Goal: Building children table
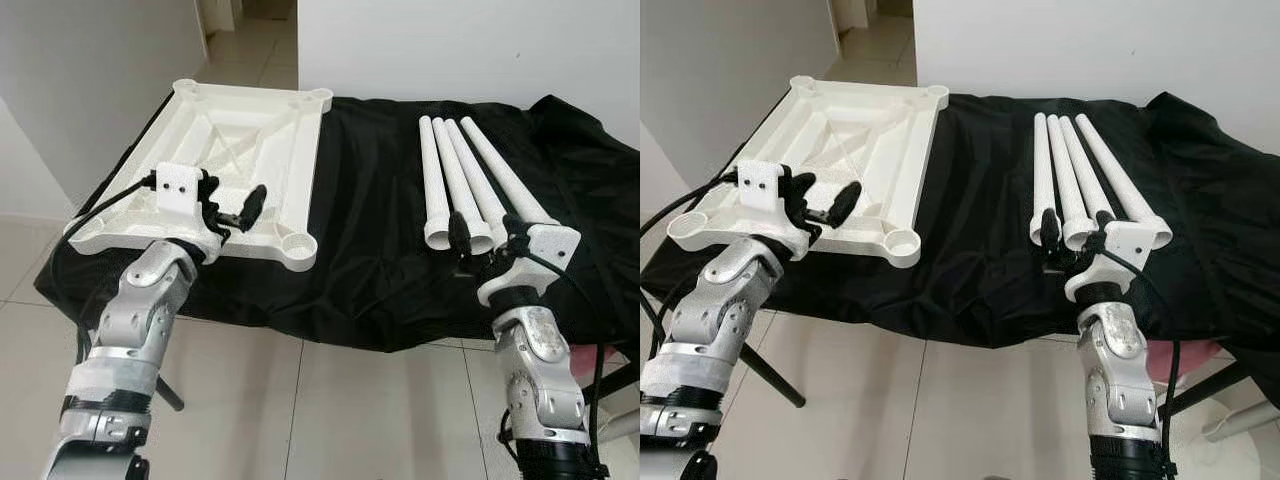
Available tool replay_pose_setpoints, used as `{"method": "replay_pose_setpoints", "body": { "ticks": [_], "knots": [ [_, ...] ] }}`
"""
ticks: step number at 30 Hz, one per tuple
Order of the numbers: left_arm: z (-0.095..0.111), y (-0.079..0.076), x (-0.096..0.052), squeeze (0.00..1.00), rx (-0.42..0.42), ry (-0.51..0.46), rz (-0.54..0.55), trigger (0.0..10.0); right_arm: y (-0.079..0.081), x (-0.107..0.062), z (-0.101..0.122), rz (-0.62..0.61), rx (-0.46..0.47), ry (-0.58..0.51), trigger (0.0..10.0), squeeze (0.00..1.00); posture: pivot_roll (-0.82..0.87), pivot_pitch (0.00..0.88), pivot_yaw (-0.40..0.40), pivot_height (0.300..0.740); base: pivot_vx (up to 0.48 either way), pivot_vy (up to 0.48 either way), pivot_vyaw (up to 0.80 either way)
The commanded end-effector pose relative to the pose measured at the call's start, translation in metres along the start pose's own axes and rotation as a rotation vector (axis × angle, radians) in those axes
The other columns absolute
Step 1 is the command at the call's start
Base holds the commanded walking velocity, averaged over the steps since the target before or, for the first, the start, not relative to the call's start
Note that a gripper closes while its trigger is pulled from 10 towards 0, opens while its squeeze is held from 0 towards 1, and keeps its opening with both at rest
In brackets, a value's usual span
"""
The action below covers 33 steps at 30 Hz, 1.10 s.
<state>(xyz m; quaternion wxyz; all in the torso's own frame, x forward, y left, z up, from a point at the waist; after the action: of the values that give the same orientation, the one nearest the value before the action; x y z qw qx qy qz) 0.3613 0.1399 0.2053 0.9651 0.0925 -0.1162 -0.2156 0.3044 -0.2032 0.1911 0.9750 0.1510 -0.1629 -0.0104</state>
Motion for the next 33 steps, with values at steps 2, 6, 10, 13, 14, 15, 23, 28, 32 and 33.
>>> {"method": "replay_pose_setpoints", "body": {
  "ticks": [2,6,10,13,14,15,23,28,32,33],
  "knots": [
    [0.007,0.014,0.000,0.00,0.006,-0.024,0.169,10.0,0.001,-0.001,0.007,-0.024,-0.023,-0.059,10.0,0.00,-0.11,0.000,0.037,0.740,0.000,0.000,0.00],
    [0.003,0.014,-0.003,0.00,0.019,-0.028,0.218,10.0,0.002,-0.005,0.006,-0.062,-0.015,-0.067,10.0,0.00,-0.11,0.000,0.040,0.740,0.000,0.000,0.00],
    [-0.003,0.004,-0.004,0.00,0.013,-0.013,0.206,10.0,0.009,-0.012,-0.007,-0.065,-0.021,-0.024,10.0,0.00,-0.10,0.000,0.036,0.740,0.000,0.000,0.00],
    [-0.003,0.000,-0.001,0.00,0.035,-0.014,0.183,10.0,0.011,-0.013,-0.011,-0.054,-0.024,-0.006,10.0,0.00,-0.10,0.000,0.036,0.740,0.000,0.000,0.00],
    [-0.003,0.000,-0.001,0.00,0.035,-0.014,0.183,10.0,0.011,-0.013,-0.011,-0.054,-0.024,-0.006,10.0,0.00,-0.10,0.000,0.036,0.740,0.000,0.000,0.00],
    [-0.004,0.000,-0.001,0.00,0.035,-0.011,0.180,10.0,0.012,-0.012,-0.010,-0.045,-0.029,-0.009,10.0,0.00,-0.11,0.000,0.042,0.740,0.000,0.000,0.00],
    [-0.001,0.003,0.001,0.00,0.024,-0.026,0.193,10.0,0.012,-0.009,-0.002,-0.044,-0.057,-0.040,10.0,0.00,-0.10,0.000,0.029,0.740,0.000,0.000,0.00],
    [0.005,0.001,0.003,0.00,0.054,-0.056,0.154,10.0,0.018,-0.003,-0.001,-0.032,-0.078,-0.046,10.0,0.00,-0.08,0.000,0.014,0.740,0.000,0.000,0.00],
    [0.004,0.003,0.000,0.00,0.048,-0.051,0.168,10.0,0.016,0.000,0.001,-0.039,-0.090,-0.051,10.0,0.00,-0.08,0.000,0.013,0.740,0.000,0.000,0.00],
    [0.003,0.004,-0.002,0.00,0.038,-0.050,0.177,10.0,0.014,0.001,0.001,-0.047,-0.094,-0.054,10.0,0.00,-0.07,0.000,0.015,0.740,0.000,0.000,0.00]
  ]
}}
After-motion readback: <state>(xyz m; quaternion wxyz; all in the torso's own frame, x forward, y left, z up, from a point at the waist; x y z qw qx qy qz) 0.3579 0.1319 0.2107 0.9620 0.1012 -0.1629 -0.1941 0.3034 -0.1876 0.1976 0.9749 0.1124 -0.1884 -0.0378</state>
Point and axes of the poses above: a point about 5 cm out from each wrist's last joint towards the gripper, its own x axis pointing out of the wrist towards the gripper, its own z axis along the axis of the wrist's last joint, y = z × x, the point moved 3 cm from there along x, pointing out of the wrist towards the gripper, and after that the axes turned 14 degrees about x, right-handed, at the moved point
